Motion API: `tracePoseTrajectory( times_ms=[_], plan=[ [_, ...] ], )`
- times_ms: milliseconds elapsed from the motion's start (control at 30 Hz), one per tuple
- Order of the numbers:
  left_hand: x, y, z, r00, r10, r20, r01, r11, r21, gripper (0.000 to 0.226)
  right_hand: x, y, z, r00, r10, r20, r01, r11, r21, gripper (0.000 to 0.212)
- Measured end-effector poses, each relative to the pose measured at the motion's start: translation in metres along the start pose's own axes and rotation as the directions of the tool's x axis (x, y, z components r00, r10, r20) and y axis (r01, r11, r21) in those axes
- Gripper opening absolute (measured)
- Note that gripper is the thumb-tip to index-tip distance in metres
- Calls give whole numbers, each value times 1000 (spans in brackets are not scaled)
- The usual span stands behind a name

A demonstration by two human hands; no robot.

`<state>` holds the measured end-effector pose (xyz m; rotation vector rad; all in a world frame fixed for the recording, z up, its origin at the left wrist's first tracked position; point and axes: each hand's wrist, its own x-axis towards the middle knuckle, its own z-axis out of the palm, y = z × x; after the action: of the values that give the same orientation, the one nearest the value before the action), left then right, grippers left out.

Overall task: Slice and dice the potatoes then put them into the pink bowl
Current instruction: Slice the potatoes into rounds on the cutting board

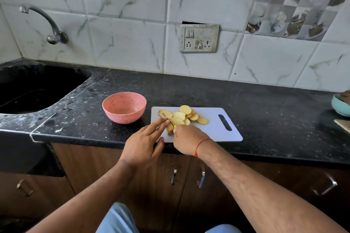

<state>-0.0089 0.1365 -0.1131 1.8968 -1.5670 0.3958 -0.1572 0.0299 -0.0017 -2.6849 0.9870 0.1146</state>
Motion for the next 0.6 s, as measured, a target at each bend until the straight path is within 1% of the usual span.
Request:
tracePoseTrajectory(
  times_ms=[67,167,333,467,600],
  plan=[
    [1,1,1,1000,6,0,-6,1000,16,59,-8,6,4,1000,-8,-20,8,1000,12,17],
    [0,3,1,1000,-4,-15,4,1000,23,59,-19,16,9,999,-22,-24,22,1000,-16,11],
    [0,2,3,1000,-16,-8,16,1000,6,62,-20,17,8,1000,-13,-13,13,1000,-22,14],
    [0,-1,3,1000,-6,18,6,1000,-5,65,2,5,3,1000,5,13,-5,1000,-30,23],
    [2,-2,1,999,-42,18,42,999,-15,64,11,2,2,999,-14,39,16,998,-55,25]
  ],
)
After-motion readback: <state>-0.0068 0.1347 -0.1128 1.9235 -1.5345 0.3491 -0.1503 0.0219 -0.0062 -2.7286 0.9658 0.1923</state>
